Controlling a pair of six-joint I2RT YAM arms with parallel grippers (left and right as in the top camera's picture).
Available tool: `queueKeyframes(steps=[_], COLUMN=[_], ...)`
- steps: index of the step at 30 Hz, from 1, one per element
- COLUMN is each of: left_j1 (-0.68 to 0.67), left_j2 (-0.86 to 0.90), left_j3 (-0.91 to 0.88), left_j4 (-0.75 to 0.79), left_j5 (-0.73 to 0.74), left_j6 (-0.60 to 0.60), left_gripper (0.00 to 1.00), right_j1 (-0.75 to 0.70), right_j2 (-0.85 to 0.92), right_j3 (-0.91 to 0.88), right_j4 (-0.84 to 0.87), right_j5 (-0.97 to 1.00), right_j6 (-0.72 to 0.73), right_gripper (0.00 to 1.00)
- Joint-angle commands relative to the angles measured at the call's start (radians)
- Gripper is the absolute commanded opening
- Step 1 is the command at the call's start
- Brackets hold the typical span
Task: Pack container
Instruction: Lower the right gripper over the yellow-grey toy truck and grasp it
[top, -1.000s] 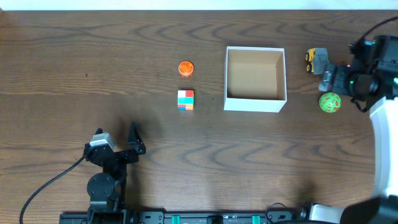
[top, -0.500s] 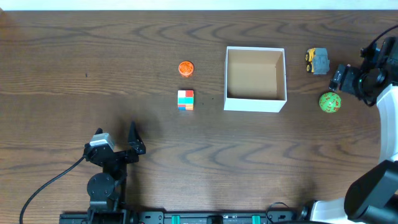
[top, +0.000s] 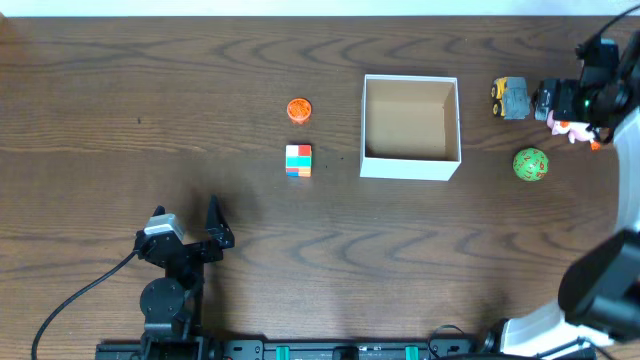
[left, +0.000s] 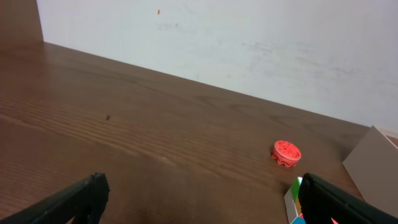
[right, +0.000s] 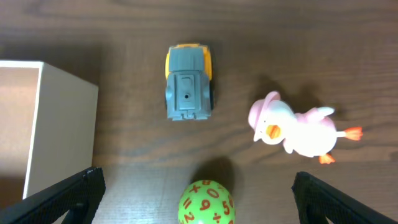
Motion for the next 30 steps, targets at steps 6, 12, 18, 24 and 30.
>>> queueKeyframes(steps=[6,12,18,24,30], left_j1=[0.004,0.004,0.004,0.004,0.004], left_j2=[-0.005,-0.005,-0.005,-0.005,-0.005], left_j3=[-0.021,-0.021,-0.021,-0.021,-0.021], left_j4=[-0.038,-0.038,-0.039,-0.039,-0.039], left_j5=[-0.008,-0.008,-0.008,-0.008,-0.008], left_j6=[0.016,0.016,0.016,0.016,0.016], left_gripper=[0.98,0.98,0.98,0.98,0.98], right_j1=[0.063,0.096,0.100,0.100,0.103], right_j2=[0.236,0.334,0.405,0.454,0.509], right_j3=[0.414,0.462,0.462,0.461,0.461], right_j4=[-0.226,-0.286,-0.275,-0.219,-0.189], right_j5=[0.061,0.121,0.124,0.149,0.168], right_j6=[-0.040,-0.031,-0.070,-0.072,-0.108], right_gripper=[0.99,0.99,0.99,0.99,0.99])
